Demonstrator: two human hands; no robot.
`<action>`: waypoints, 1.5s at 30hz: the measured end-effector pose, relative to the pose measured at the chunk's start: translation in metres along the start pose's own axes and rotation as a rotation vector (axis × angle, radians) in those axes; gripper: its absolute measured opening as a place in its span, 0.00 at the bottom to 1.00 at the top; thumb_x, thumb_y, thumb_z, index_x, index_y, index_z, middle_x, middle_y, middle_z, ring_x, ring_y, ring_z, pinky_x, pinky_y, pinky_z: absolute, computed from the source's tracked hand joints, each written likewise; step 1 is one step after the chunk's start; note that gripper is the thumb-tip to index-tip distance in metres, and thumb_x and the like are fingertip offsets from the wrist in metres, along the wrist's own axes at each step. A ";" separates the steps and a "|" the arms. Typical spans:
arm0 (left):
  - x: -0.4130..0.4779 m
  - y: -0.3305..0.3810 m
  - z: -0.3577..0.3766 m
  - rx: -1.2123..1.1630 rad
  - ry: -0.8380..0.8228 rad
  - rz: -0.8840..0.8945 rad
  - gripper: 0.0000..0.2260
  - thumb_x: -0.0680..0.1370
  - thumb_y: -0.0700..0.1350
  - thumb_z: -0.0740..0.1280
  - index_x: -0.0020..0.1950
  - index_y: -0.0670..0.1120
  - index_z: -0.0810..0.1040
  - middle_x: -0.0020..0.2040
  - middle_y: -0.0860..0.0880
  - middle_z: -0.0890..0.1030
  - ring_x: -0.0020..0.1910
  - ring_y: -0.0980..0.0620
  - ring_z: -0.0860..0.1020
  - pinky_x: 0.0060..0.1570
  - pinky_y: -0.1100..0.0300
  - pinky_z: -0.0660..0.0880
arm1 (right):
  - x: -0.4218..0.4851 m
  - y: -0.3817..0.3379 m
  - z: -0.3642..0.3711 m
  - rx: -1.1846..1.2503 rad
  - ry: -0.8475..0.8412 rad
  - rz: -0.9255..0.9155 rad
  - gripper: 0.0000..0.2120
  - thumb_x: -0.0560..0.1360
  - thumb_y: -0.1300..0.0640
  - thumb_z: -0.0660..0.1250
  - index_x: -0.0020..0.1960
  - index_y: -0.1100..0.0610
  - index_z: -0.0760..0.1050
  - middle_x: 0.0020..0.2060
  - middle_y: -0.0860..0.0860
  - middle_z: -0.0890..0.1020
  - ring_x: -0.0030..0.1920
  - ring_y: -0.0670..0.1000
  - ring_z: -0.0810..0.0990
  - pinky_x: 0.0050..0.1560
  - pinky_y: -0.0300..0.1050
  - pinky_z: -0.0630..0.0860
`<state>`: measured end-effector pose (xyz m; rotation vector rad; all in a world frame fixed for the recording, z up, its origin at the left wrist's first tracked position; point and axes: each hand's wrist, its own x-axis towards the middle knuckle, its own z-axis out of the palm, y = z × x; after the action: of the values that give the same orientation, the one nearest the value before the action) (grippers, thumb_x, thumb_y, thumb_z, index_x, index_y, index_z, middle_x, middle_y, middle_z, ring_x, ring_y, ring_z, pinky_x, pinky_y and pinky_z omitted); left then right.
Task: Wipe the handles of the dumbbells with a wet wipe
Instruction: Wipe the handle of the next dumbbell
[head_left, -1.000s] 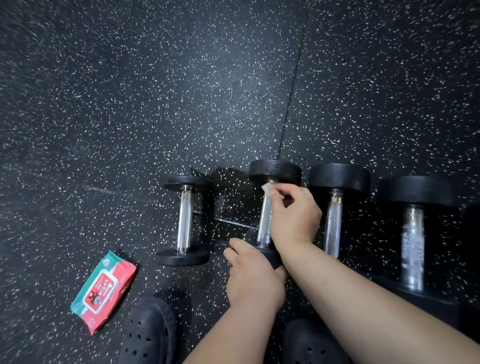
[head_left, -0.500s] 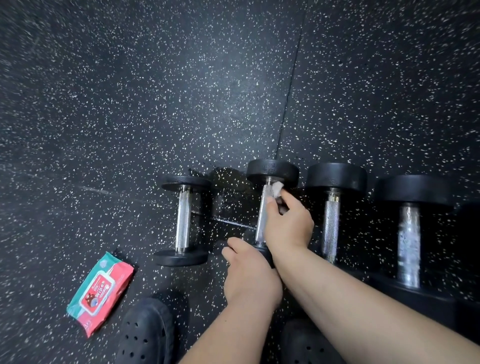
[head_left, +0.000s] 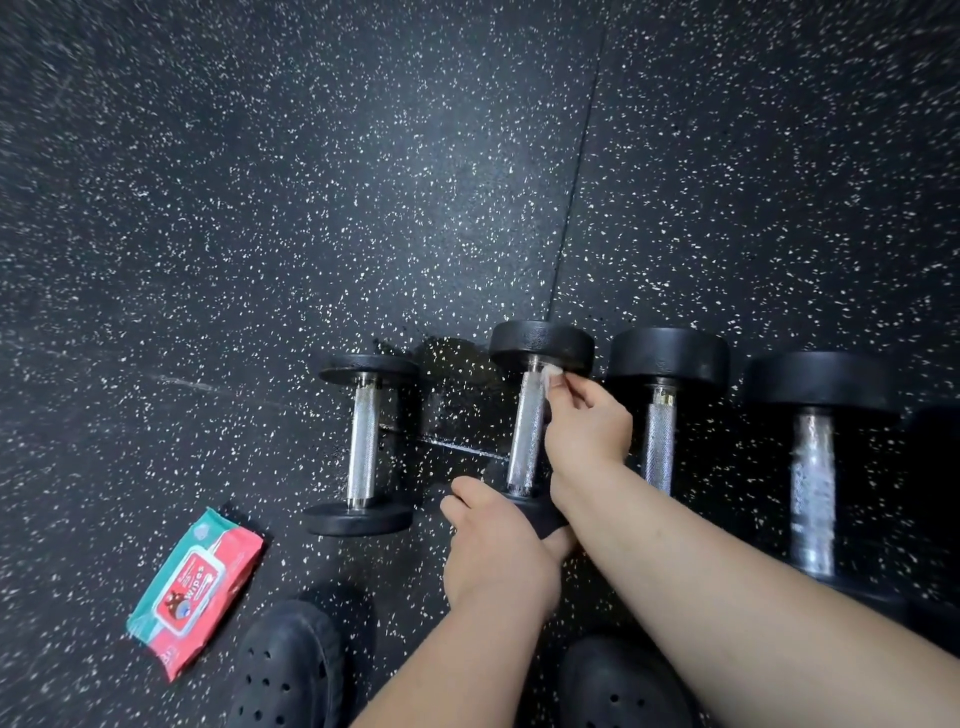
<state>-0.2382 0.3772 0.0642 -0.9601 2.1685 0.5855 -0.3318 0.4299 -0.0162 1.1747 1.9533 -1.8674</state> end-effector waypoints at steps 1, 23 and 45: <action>0.000 0.000 0.000 0.000 0.006 0.004 0.42 0.70 0.65 0.78 0.67 0.44 0.58 0.67 0.46 0.65 0.60 0.43 0.80 0.47 0.51 0.74 | 0.003 0.001 0.001 0.070 -0.038 0.065 0.03 0.78 0.46 0.76 0.47 0.45 0.85 0.44 0.43 0.89 0.50 0.49 0.88 0.60 0.56 0.84; 0.000 0.000 0.002 0.038 0.034 -0.003 0.47 0.70 0.67 0.78 0.73 0.43 0.56 0.71 0.46 0.64 0.63 0.45 0.79 0.47 0.52 0.71 | 0.019 -0.017 -0.003 0.314 -0.359 0.509 0.13 0.86 0.57 0.60 0.60 0.62 0.81 0.54 0.58 0.88 0.52 0.56 0.88 0.54 0.52 0.82; -0.001 -0.003 0.003 0.009 0.060 0.022 0.48 0.69 0.67 0.79 0.73 0.44 0.56 0.69 0.46 0.65 0.62 0.44 0.80 0.54 0.50 0.77 | 0.011 -0.023 -0.006 0.241 -0.404 0.443 0.16 0.85 0.56 0.60 0.53 0.58 0.87 0.51 0.53 0.89 0.56 0.54 0.87 0.61 0.49 0.80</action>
<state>-0.2346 0.3774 0.0626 -0.9618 2.2352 0.5631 -0.3522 0.4424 -0.0047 1.0705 1.1737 -1.9345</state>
